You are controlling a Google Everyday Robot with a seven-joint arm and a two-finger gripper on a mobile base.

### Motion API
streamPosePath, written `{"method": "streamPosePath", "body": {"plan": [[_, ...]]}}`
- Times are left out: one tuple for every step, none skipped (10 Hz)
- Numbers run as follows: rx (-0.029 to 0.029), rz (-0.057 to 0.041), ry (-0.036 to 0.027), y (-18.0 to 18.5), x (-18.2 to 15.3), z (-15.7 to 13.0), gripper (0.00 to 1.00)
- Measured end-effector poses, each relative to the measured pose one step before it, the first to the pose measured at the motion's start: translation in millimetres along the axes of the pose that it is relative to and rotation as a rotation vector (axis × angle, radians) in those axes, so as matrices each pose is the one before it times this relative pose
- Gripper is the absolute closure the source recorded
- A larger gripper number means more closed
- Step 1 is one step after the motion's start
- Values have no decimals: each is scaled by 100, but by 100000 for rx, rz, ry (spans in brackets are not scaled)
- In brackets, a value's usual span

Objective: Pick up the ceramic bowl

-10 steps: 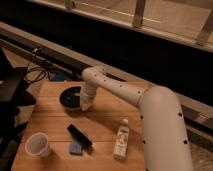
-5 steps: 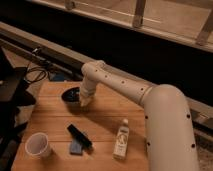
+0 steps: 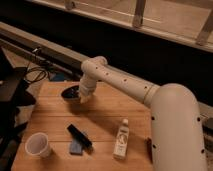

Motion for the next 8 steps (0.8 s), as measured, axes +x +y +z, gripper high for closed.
{"method": "streamPosePath", "body": {"plan": [[762, -691, 339, -53, -141, -138, 99], [925, -813, 508, -168, -216, -782, 99], [374, -163, 317, -70, 18, -672, 99], [144, -163, 280, -38, -21, -374, 99], [110, -403, 356, 20, -6, 73, 99], [456, -588, 407, -40, -38, 188, 99], [429, -355, 387, -32, 18, -201, 99], [571, -315, 435, -119, -36, -753, 99]]}}
